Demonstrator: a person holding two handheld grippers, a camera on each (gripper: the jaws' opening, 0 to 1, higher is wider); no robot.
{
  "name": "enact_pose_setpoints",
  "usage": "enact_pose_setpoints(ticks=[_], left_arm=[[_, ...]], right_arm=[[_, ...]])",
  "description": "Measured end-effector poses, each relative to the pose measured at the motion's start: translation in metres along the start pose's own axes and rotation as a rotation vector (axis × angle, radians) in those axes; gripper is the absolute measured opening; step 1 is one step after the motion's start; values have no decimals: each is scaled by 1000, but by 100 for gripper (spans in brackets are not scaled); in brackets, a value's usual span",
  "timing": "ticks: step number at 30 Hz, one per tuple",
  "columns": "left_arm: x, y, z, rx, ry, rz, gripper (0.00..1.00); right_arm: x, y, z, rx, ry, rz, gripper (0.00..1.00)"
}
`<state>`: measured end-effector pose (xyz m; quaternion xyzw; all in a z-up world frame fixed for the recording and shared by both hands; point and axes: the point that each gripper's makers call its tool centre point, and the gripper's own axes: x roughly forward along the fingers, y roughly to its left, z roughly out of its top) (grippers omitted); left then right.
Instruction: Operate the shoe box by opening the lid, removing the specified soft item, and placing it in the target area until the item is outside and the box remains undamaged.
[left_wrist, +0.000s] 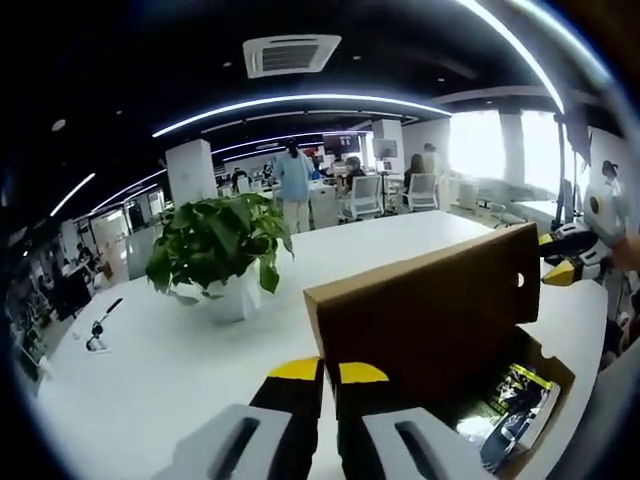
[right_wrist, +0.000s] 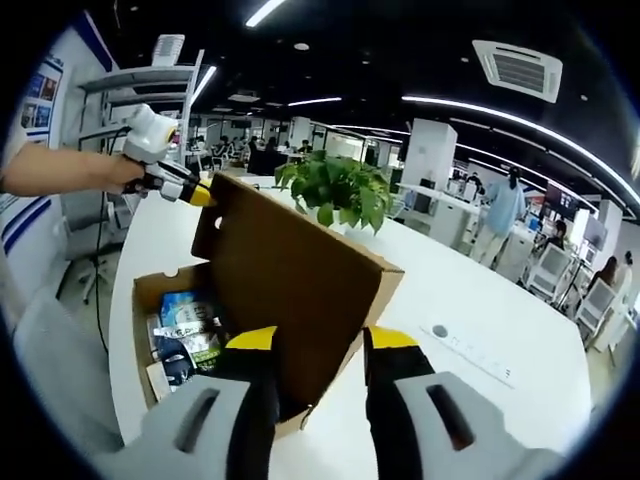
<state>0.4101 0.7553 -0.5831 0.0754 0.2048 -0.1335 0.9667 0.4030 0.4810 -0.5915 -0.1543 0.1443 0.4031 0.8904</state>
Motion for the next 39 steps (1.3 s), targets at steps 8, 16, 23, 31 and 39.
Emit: enact_pose_setpoints(ticks=[8,16,23,31,39], left_arm=[[8,2,2,-9,2,-4,3],[15,4,2,-18,3,-5,3],[23,6,2,-21,11,-3,3],[33,7,1,-24,20,-2,3],[43,9,-1,-28,30,-3,3]], right_arm=[[5,1,-30,21,64,-21,21],[8,2,-55,62,118,-43,13],[10,5,-67,95,139,-58,8],[14,1,-73,139,150,-79,4],[15,-2,-74,128,151,-100,2]])
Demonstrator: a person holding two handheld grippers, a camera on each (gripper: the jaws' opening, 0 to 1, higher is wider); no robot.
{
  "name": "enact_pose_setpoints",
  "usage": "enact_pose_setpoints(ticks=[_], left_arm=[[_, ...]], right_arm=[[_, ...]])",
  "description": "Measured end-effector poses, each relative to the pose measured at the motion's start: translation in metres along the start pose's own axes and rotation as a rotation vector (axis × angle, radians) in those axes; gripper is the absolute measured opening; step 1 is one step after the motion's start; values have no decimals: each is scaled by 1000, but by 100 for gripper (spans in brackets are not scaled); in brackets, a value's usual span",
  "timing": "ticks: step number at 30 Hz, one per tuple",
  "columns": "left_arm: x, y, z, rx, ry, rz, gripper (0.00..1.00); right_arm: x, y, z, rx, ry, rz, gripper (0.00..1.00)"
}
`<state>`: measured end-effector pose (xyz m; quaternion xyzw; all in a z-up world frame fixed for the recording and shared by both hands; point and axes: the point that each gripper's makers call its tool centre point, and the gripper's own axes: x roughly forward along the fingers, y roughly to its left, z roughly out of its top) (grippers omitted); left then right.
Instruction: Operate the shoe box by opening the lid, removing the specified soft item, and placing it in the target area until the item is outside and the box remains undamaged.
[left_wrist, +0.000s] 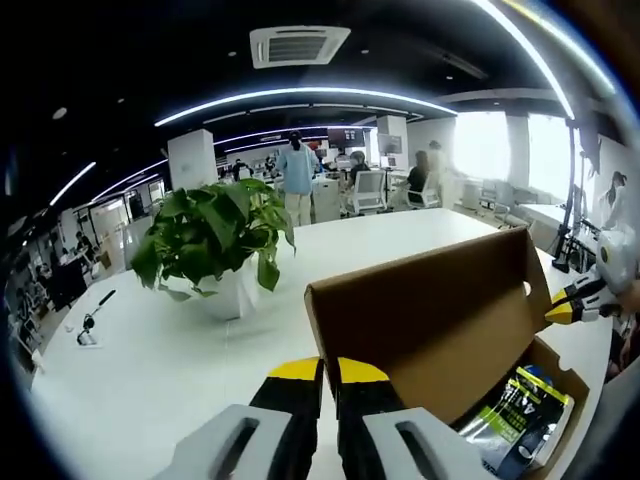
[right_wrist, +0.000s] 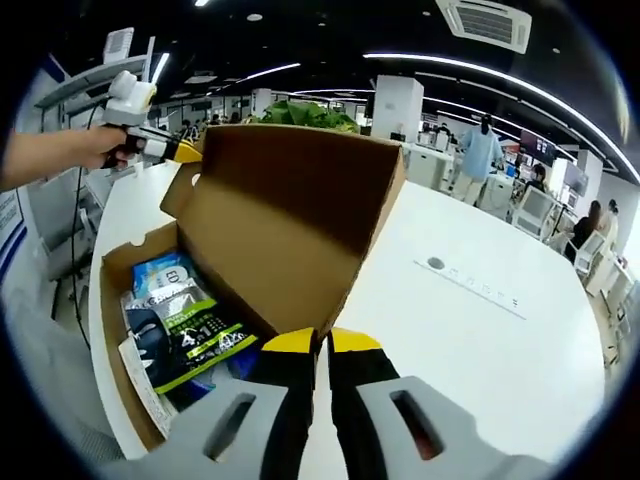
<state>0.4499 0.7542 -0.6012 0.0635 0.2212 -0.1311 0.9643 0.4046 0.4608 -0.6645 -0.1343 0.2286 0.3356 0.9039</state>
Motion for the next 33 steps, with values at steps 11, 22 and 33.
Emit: enact_pose_setpoints(ticks=[11,22,33], left_arm=[[1,-1,-6,-23,33,13,4],[-13,-9,-39,-32,98,24,6],[-22,-14,-67,-62,138,43,6]], right_arm=[[1,-1,1,-11,-1,-8,1],[5,-2,2,-29,9,-6,1],[11,-7,2,-44,23,4,2]])
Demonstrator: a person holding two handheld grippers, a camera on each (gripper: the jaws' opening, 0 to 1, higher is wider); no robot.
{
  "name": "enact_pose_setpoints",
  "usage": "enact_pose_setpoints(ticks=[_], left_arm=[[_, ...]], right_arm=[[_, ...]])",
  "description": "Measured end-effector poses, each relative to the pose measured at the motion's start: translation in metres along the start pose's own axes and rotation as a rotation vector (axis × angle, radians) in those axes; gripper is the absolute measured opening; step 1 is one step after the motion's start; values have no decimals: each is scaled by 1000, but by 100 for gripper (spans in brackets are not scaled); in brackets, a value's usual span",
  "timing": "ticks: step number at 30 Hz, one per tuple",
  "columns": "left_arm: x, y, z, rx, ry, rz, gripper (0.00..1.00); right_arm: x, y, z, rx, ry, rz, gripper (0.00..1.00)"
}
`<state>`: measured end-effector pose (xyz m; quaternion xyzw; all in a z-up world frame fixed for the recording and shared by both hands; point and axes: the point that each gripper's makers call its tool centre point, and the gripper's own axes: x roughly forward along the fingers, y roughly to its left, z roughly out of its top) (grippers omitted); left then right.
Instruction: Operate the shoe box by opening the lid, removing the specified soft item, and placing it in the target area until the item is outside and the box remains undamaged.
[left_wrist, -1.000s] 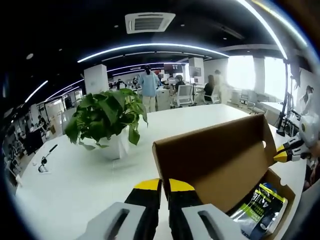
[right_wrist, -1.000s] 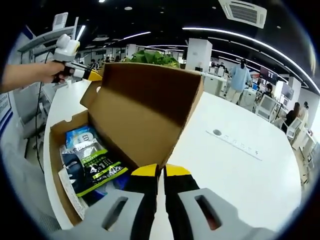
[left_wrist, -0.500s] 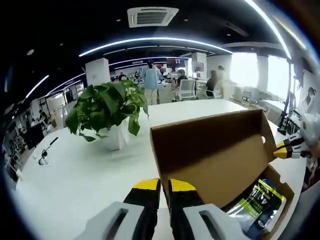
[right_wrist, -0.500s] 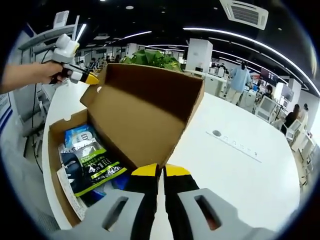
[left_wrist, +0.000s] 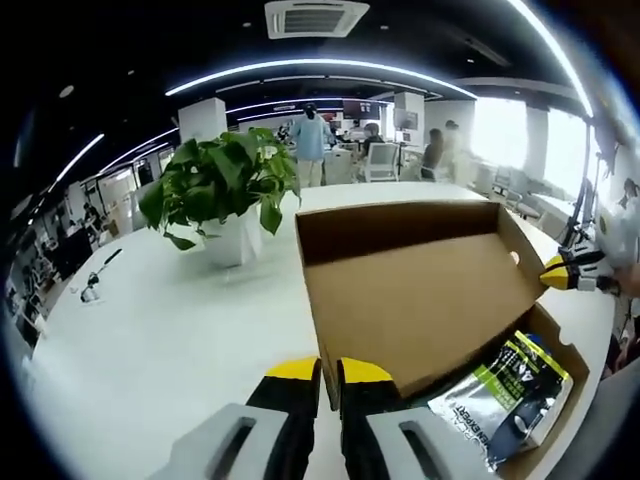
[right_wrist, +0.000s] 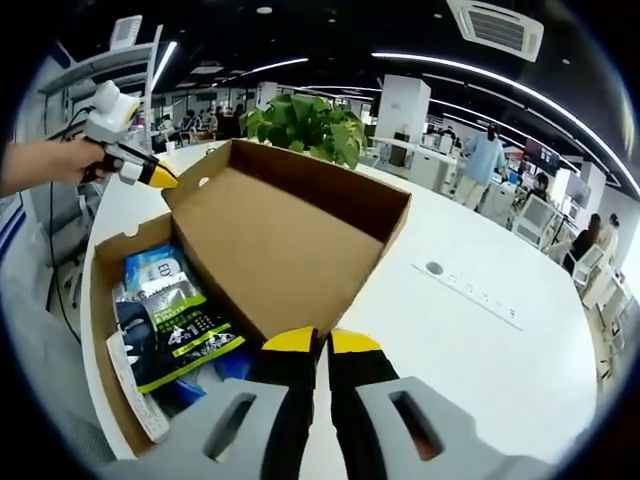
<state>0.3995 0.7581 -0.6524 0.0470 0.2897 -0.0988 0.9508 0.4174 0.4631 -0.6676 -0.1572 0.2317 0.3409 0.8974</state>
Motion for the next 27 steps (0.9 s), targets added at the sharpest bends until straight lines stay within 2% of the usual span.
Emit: enact_pose_setpoints(ticks=[7,27], left_arm=[[3,0,-8,9,24,7,3],[17,3,-9,35,40,-2,3]], right_arm=[[6,-3,-1,2,6,3,2],[16,-7,-6,21,34,10,3]])
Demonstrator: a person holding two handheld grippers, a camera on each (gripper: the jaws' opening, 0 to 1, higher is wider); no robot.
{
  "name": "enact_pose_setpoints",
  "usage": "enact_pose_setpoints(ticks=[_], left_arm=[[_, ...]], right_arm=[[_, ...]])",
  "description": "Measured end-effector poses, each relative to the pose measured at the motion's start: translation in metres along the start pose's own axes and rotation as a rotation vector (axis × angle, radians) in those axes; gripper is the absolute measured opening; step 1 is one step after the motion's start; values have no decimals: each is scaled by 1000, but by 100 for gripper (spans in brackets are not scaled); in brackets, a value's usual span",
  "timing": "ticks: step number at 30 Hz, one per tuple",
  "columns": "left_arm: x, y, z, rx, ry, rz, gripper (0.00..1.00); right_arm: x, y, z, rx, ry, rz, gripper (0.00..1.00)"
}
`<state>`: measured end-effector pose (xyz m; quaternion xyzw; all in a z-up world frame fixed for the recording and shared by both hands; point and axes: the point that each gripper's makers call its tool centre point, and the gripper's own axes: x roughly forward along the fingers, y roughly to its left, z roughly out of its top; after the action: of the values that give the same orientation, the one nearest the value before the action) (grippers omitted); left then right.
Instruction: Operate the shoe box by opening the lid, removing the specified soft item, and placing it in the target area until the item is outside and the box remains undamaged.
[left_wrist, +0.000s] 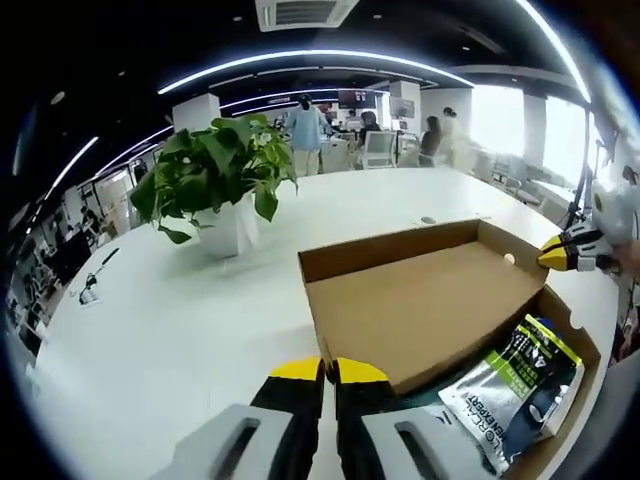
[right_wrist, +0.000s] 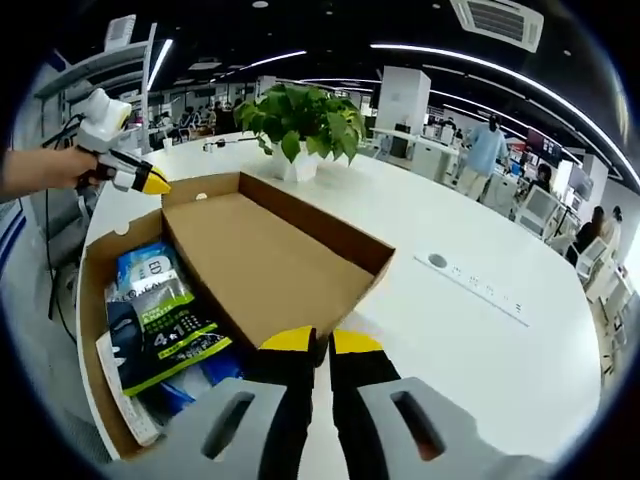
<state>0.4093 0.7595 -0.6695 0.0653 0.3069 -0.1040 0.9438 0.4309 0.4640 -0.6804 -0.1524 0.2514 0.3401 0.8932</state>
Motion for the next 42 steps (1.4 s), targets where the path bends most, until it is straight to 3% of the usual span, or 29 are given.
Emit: enact_pose_setpoints(ticks=[28,42], left_arm=[[16,3,-6,-10,33,-21,2],[10,0,-4,-10,35,-23,3]], right_arm=[[10,-4,-8,52,36,11,3],[8,-2,-3,-11,62,26,5]])
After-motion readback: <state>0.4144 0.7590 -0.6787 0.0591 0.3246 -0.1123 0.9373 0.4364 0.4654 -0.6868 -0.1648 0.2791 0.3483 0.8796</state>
